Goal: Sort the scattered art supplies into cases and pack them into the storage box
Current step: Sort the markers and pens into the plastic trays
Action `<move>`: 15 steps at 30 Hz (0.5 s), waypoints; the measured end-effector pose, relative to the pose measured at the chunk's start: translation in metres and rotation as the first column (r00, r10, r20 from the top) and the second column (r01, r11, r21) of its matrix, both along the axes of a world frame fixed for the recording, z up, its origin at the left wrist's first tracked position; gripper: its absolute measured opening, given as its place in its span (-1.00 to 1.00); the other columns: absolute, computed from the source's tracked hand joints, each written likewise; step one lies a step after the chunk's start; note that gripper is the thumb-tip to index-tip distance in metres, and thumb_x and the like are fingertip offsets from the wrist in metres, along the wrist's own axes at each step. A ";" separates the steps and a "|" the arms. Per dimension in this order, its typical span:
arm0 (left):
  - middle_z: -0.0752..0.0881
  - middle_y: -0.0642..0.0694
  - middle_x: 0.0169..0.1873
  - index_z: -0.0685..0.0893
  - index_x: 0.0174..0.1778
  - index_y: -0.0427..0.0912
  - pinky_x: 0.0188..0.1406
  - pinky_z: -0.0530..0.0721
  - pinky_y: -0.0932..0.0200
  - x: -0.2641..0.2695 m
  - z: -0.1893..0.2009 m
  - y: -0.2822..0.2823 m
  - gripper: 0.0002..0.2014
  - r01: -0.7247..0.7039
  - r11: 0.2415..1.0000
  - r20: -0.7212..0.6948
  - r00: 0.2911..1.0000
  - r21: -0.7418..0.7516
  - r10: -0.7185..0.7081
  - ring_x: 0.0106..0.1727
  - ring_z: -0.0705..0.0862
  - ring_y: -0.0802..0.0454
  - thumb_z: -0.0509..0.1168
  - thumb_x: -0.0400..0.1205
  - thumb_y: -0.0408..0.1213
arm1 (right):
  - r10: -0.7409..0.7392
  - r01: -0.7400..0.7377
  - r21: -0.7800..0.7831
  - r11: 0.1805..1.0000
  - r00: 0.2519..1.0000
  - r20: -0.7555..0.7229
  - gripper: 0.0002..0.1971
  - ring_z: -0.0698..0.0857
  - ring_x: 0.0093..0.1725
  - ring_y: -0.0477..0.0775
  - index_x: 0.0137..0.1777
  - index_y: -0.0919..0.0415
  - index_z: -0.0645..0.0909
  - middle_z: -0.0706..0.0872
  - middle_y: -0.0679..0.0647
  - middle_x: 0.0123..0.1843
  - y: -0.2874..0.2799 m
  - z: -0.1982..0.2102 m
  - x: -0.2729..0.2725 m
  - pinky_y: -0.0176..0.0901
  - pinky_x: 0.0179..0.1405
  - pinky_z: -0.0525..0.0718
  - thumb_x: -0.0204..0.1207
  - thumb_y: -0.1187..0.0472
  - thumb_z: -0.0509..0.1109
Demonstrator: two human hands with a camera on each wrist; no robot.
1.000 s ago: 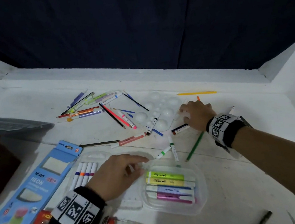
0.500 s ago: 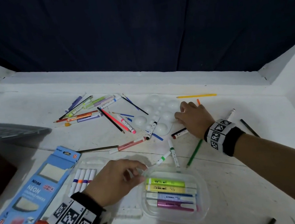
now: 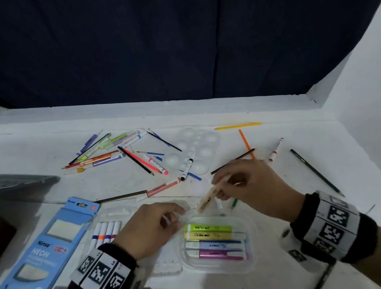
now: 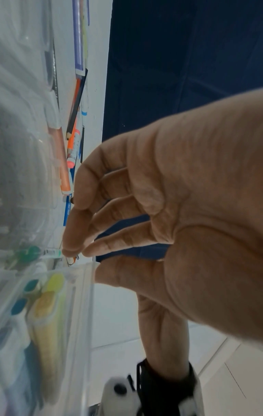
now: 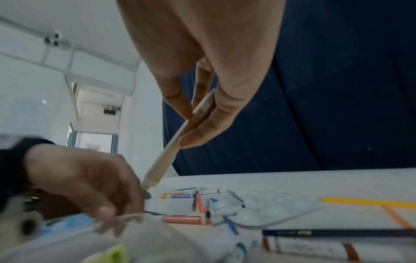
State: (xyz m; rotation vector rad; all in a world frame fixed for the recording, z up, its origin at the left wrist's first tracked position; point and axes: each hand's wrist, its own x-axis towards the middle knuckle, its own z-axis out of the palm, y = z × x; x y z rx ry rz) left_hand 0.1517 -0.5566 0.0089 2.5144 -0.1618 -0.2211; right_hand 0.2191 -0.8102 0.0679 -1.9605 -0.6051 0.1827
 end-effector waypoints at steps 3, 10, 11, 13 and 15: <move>0.71 0.27 -0.14 0.75 0.24 0.16 -0.22 0.45 0.55 0.001 0.002 -0.001 -0.76 0.004 1.000 -0.007 1.000 0.017 -0.004 -0.22 0.64 0.38 0.41 0.65 -0.10 | 0.061 -0.047 -0.131 0.990 0.993 0.100 -0.83 0.80 -0.14 -0.02 -0.08 0.04 0.83 0.79 -0.09 -0.12 -0.010 -0.018 -0.020 -0.04 -0.11 0.80 0.39 0.32 0.61; 0.76 0.20 -0.12 0.76 0.20 0.13 -0.07 0.58 0.35 0.001 0.003 -0.005 -0.79 0.006 0.997 -0.003 1.000 0.079 -0.006 -0.08 0.69 0.23 0.41 0.64 -0.09 | 0.138 -0.085 -0.256 0.963 0.971 0.196 -0.84 0.73 -0.13 -0.19 0.01 0.05 0.84 0.79 -0.14 -0.06 -0.018 -0.039 -0.052 -0.30 -0.09 0.70 0.47 0.25 0.54; 0.76 0.20 -0.13 0.77 0.20 0.12 -0.09 0.55 0.36 0.001 0.003 -0.005 -0.79 0.007 0.996 -0.004 1.000 0.085 -0.007 -0.08 0.68 0.24 0.40 0.65 -0.09 | 0.163 -0.097 -0.281 0.955 0.962 0.220 -0.85 0.72 -0.14 -0.19 0.00 0.04 0.83 0.79 -0.13 -0.08 -0.017 -0.039 -0.054 -0.32 -0.10 0.67 0.47 0.23 0.53; 0.74 0.21 -0.15 0.76 0.21 0.11 -0.10 0.52 0.37 0.001 0.004 -0.007 -0.78 0.009 0.996 -0.007 1.000 0.091 -0.008 -0.11 0.67 0.25 0.39 0.65 -0.09 | 0.199 -0.101 -0.347 0.932 0.945 0.259 -0.85 0.68 -0.15 -0.16 -0.01 0.00 0.82 0.78 -0.13 -0.11 -0.016 -0.040 -0.057 -0.26 -0.12 0.65 0.47 0.16 0.47; 0.74 0.20 -0.18 0.73 0.23 0.14 -0.14 0.51 0.41 0.000 0.005 -0.009 -0.77 0.004 0.997 -0.013 1.000 0.073 -0.003 -0.16 0.66 0.30 0.39 0.66 -0.12 | 0.243 -0.074 -0.482 0.873 0.923 0.299 -0.80 0.64 -0.12 -0.10 -0.02 -0.08 0.79 0.76 -0.17 -0.13 -0.015 -0.042 -0.060 -0.14 -0.12 0.61 0.50 0.02 0.34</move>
